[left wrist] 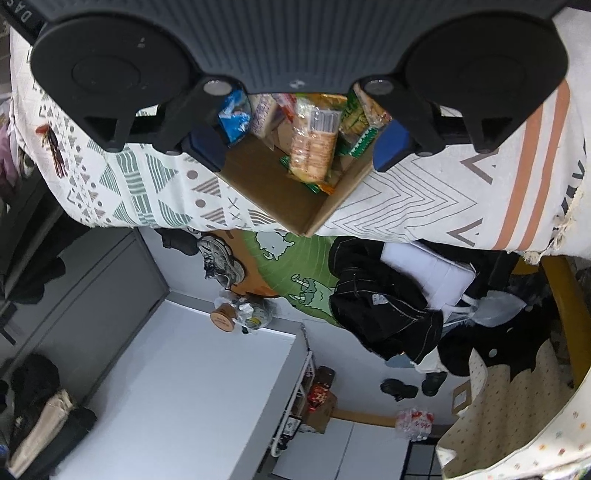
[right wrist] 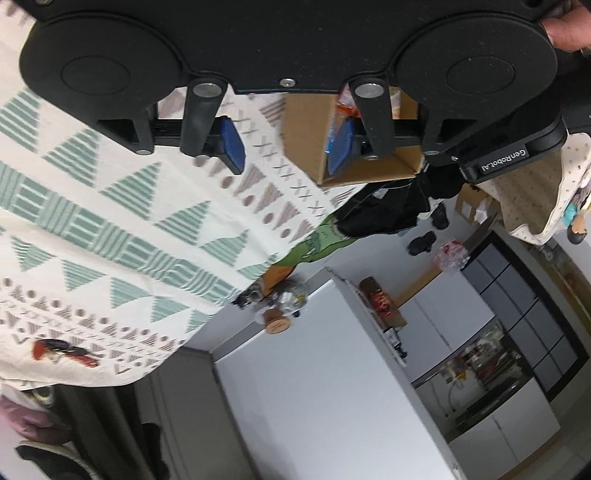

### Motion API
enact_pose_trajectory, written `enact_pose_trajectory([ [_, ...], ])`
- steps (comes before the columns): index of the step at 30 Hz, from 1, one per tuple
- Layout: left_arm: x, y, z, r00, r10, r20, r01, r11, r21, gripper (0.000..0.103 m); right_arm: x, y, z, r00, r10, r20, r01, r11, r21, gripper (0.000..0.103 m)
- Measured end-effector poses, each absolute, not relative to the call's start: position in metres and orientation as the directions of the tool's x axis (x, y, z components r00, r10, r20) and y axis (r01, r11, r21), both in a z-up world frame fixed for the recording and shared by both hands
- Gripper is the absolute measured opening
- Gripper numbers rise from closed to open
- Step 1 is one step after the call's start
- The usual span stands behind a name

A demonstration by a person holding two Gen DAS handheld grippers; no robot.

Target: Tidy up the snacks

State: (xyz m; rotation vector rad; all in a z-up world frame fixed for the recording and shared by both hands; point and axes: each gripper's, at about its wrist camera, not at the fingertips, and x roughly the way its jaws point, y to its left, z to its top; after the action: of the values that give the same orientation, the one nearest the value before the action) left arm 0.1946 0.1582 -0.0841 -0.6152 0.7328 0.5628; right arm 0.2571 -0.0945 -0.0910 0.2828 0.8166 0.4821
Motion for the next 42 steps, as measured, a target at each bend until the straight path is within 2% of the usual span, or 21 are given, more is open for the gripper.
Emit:
enact_pose_trajectory([
  [9, 0.188, 0.121, -0.069, 0.605, 0.267, -0.750, -0.610, 0.760, -0.222, 0.095, 0.236, -0.144, -0.075, 0.641, 0.453, -0.620, -0.237, 0.885, 0.401, 0.068],
  [19, 0.166, 0.080, -0.044, 0.607, 0.242, -0.757, -0.548, 0.818, -0.177, 0.097, 0.209, -0.187, -0.060, 0.675, 0.422, -0.605, -0.193, 0.893, 0.408, 0.078],
  [25, 0.151, 0.064, -0.026, 0.608, 0.236, -0.758, -0.519, 0.841, -0.154, 0.097, 0.191, -0.205, -0.048, 0.697, 0.411, -0.587, -0.180, 0.894, 0.411, 0.092],
  [32, 0.132, 0.047, -0.009, 0.611, 0.223, -0.760, -0.486, 0.863, -0.137, 0.098, 0.171, -0.219, -0.037, 0.707, 0.417, -0.572, -0.199, 0.893, 0.404, 0.102],
  [42, 0.104, 0.036, 0.011, 0.623, 0.198, -0.757, -0.429, 0.895, -0.119, 0.102, 0.145, -0.227, -0.019, 0.707, 0.421, -0.568, -0.243, 0.899, 0.364, 0.103],
])
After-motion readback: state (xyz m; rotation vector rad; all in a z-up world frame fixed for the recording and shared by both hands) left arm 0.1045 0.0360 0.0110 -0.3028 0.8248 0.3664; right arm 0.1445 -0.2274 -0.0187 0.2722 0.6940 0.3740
